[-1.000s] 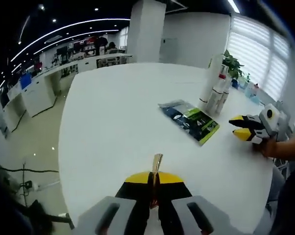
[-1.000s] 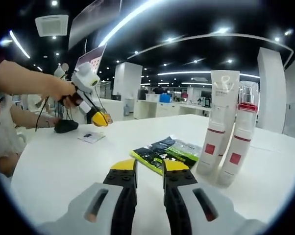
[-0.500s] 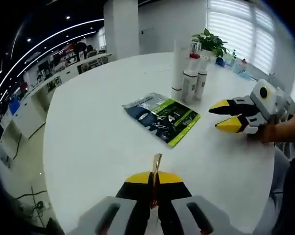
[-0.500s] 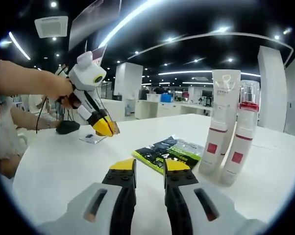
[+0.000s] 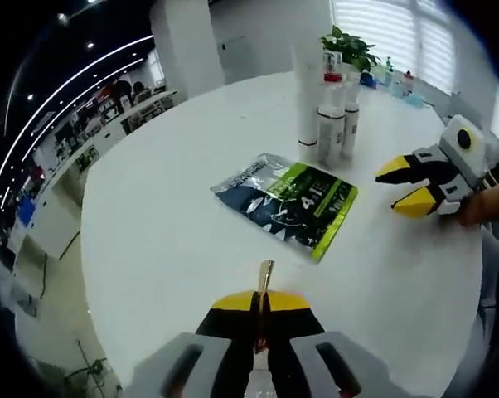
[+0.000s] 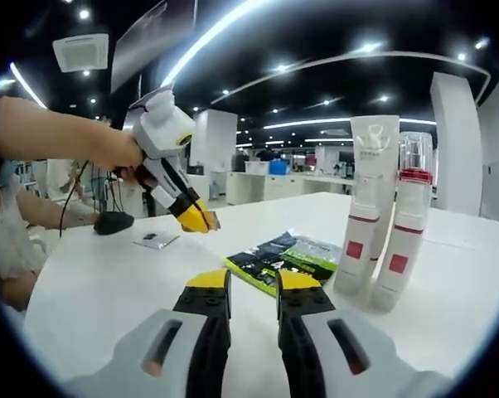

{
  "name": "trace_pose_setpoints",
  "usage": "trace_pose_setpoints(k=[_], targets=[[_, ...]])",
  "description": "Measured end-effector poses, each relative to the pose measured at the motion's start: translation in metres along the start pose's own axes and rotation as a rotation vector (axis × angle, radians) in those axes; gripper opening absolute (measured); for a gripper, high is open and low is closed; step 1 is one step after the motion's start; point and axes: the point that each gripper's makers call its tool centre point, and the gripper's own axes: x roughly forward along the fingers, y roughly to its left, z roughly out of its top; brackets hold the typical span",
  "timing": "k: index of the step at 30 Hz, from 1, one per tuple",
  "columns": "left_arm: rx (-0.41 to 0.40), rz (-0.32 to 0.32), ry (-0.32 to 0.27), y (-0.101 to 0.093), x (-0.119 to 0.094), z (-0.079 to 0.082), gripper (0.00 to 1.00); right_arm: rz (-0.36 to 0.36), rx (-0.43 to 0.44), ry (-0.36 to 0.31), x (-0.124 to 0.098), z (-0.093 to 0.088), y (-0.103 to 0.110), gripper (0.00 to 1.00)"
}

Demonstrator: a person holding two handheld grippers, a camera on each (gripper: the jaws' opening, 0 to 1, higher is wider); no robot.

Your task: Arrange the skincare products in the storage area until every visible bottle or jar stands upright without overlapping.

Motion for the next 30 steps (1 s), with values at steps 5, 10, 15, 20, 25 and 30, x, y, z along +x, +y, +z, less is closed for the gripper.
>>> trace_pose_setpoints(k=[5, 10, 15, 20, 25, 30], targets=[[0.069, 0.018, 0.026, 0.011, 0.004, 0.011, 0.03, 0.005, -0.006, -0.001, 0.000, 0.000, 0.001, 0.19], [0.147, 0.019, 0.057, 0.020, 0.011, 0.024, 0.03, 0.007, -0.003, -0.012, 0.000, 0.002, 0.001, 0.19], [0.247, 0.003, 0.083, 0.024, 0.018, 0.038, 0.03, 0.010, -0.006, -0.013, 0.000, 0.002, 0.002, 0.19], [0.321, -0.017, 0.083, 0.027, 0.025, 0.049, 0.03, 0.013, 0.000, -0.020, 0.000, 0.004, 0.003, 0.19], [0.384, -0.046, 0.140, 0.030, 0.032, 0.044, 0.03, 0.024, -0.018, -0.016, 0.002, 0.004, 0.007, 0.19], [0.353, -0.066, 0.158, 0.036, 0.035, 0.048, 0.04, 0.022, -0.008, -0.019, 0.001, 0.004, 0.005, 0.19]])
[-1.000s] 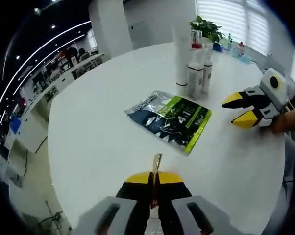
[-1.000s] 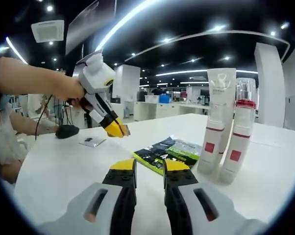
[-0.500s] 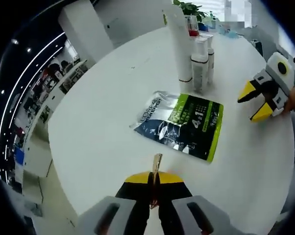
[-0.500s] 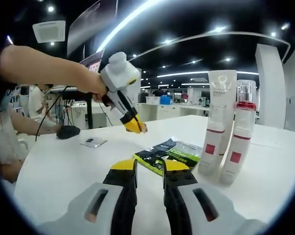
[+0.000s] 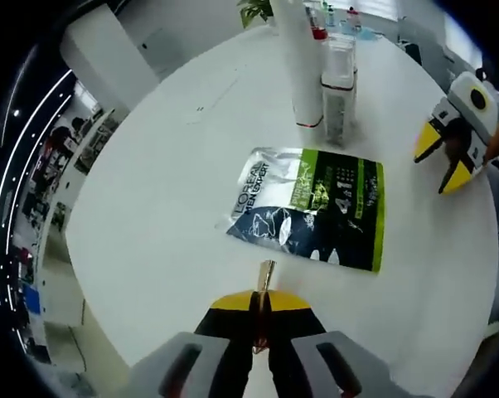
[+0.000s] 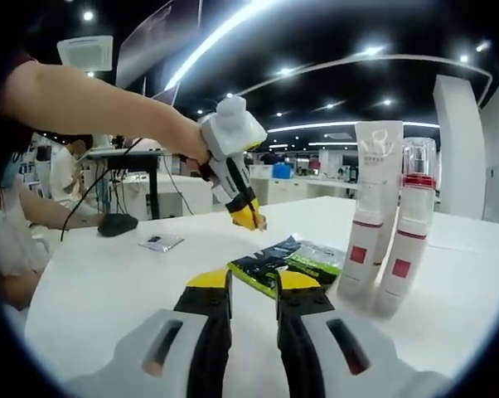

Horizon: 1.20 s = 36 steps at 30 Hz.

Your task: Arrange the skincare products in the storage area until every visible bottle or jar stands upright without overlapping.

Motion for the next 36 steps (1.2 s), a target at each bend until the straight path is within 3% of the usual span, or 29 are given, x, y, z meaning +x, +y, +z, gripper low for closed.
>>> trace_pose_setpoints(k=[2, 4, 8, 15, 20, 27, 36], targets=[[0.003, 0.009, 0.006, 0.006, 0.002, 0.000, 0.05, 0.010, -0.005, -0.002, 0.000, 0.001, 0.003, 0.19], [0.072, 0.009, 0.040, 0.007, 0.004, -0.002, 0.05, 0.014, 0.003, -0.009, 0.000, 0.002, 0.003, 0.20], [0.083, 0.031, 0.018, 0.013, 0.012, 0.005, 0.05, -0.009, -0.009, -0.006, 0.000, 0.001, -0.001, 0.24], [0.120, -0.005, 0.050, 0.014, 0.026, 0.001, 0.06, -0.007, -0.020, 0.004, 0.002, 0.000, 0.000, 0.25], [0.115, -0.029, 0.044, 0.017, 0.023, 0.004, 0.14, -0.003, -0.025, 0.009, 0.003, -0.001, 0.001, 0.25], [0.150, -0.052, 0.052, 0.015, 0.021, 0.004, 0.35, 0.001, -0.034, 0.019, 0.003, -0.003, 0.002, 0.24], [0.156, -0.040, -0.014, 0.021, 0.005, 0.015, 0.40, 0.005, -0.030, 0.020, 0.003, -0.003, 0.003, 0.24]])
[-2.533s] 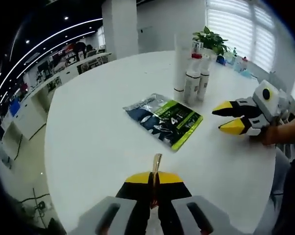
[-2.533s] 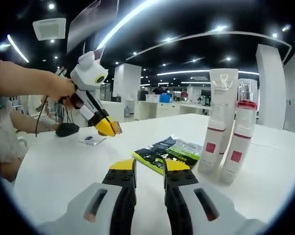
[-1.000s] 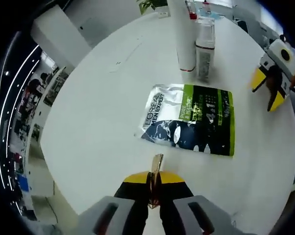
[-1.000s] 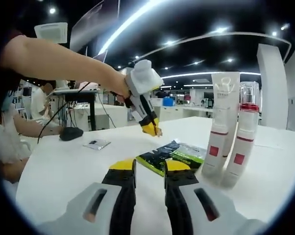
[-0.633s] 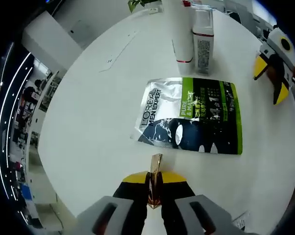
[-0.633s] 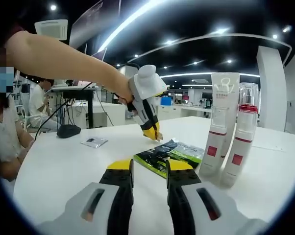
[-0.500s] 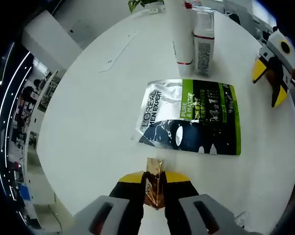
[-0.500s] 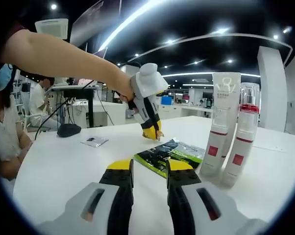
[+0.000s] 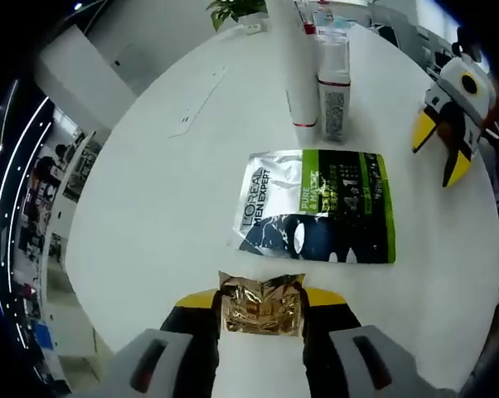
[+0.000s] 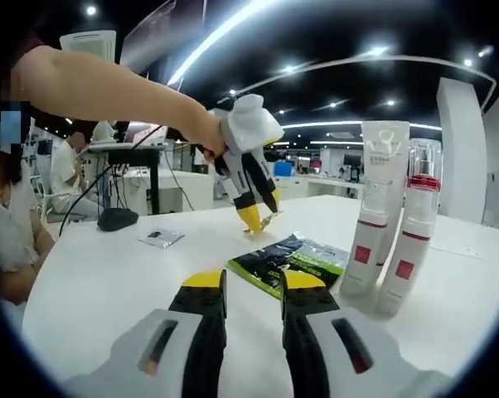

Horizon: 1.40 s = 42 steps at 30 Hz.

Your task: Arrange the skincare products in the storage area until every visible bottle or jar stands upright without overlapping.

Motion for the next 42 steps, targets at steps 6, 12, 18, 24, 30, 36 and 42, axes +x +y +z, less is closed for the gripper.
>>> trace_pose_setpoints(k=[6, 12, 18, 24, 30, 36, 42], targets=[[0.044, 0.019, 0.010, 0.005, -0.001, -0.003, 0.44, 0.006, -0.004, 0.002, 0.001, 0.000, 0.002, 0.24], [-0.038, 0.101, 0.021, 0.025, -0.005, -0.008, 0.18, -0.002, 0.002, 0.006, 0.001, -0.001, 0.001, 0.23], [-0.088, 0.090, 0.043, 0.018, 0.019, -0.007, 0.04, 0.005, 0.007, 0.005, 0.001, -0.001, 0.002, 0.22], [-0.077, 0.049, 0.137, 0.000, 0.035, -0.020, 0.01, 0.003, 0.004, 0.011, 0.001, -0.002, 0.002, 0.20], [-0.191, 0.113, 0.080, 0.004, 0.032, -0.011, 0.01, 0.003, 0.008, 0.007, 0.001, -0.001, 0.002, 0.20], [-0.147, 0.205, 0.051, 0.013, 0.009, -0.001, 0.02, 0.005, 0.003, 0.007, 0.001, -0.001, 0.003, 0.21], [-0.177, 0.158, 0.020, 0.005, -0.037, -0.007, 0.02, 0.008, 0.007, 0.005, 0.001, 0.000, 0.003, 0.21]])
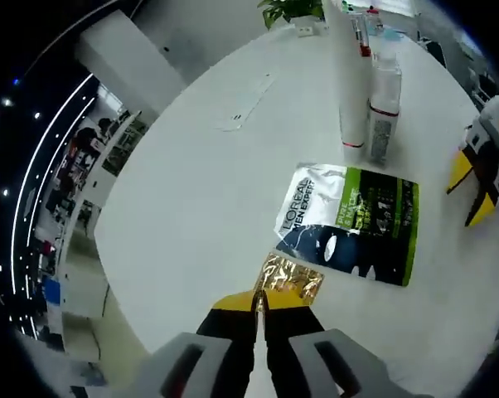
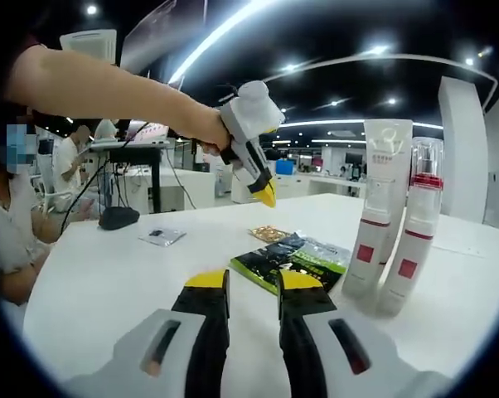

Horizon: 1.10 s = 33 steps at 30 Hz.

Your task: Arrange the skincare products in the storage area until every visible bottle or jar stands upright without overlapping.

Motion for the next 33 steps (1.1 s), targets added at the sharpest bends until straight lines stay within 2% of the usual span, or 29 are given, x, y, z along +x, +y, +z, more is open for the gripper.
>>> trace_pose_setpoints(k=[1, 3, 5, 6, 9, 12, 15, 16, 20, 21, 23, 28, 30, 33], targets=[[-0.006, -0.020, 0.009, -0.004, -0.006, -0.009, 0.02, -0.001, -0.002, 0.000, 0.000, 0.000, 0.000, 0.21], [-0.051, -0.046, 0.063, -0.012, -0.012, -0.030, 0.02, 0.001, 0.001, -0.002, 0.000, 0.000, 0.000, 0.21], [-0.045, -0.102, 0.169, -0.028, -0.021, -0.063, 0.02, -0.001, 0.004, -0.003, -0.001, 0.001, 0.000, 0.21], [-0.038, -0.114, 0.193, -0.031, -0.023, -0.071, 0.03, -0.001, 0.005, -0.004, -0.001, 0.001, 0.000, 0.21], [-0.099, -0.166, 0.230, -0.056, -0.034, -0.092, 0.06, -0.001, 0.008, -0.010, -0.003, 0.001, -0.001, 0.21], [-0.109, -0.202, 0.235, -0.071, -0.037, -0.104, 0.14, -0.002, 0.012, -0.013, -0.003, 0.002, -0.001, 0.22], [-0.097, -0.250, 0.205, -0.086, -0.038, -0.110, 0.24, 0.003, 0.008, -0.014, -0.003, 0.002, 0.000, 0.22], [-0.104, -0.256, 0.209, -0.089, -0.038, -0.112, 0.26, 0.006, 0.005, -0.017, -0.003, 0.002, 0.000, 0.22], [-0.113, -0.279, 0.232, -0.100, -0.038, -0.124, 0.46, 0.006, 0.007, -0.015, -0.003, 0.002, 0.001, 0.22], [-0.135, -0.300, 0.237, -0.106, -0.038, -0.126, 0.50, 0.007, 0.008, -0.018, -0.004, 0.003, 0.000, 0.22], [-0.110, -0.307, 0.247, -0.112, -0.038, -0.132, 0.57, 0.006, 0.006, -0.015, -0.003, 0.002, 0.000, 0.22], [-0.065, -0.281, 0.249, -0.110, -0.030, -0.139, 0.59, 0.005, -0.004, -0.006, -0.003, 0.001, 0.000, 0.22], [-0.081, -0.282, 0.231, -0.109, -0.027, -0.136, 0.57, 0.005, -0.006, -0.005, -0.002, 0.001, 0.000, 0.22], [-0.087, -0.292, 0.248, -0.112, -0.025, -0.137, 0.55, 0.004, -0.005, -0.004, -0.003, 0.000, 0.000, 0.21]])
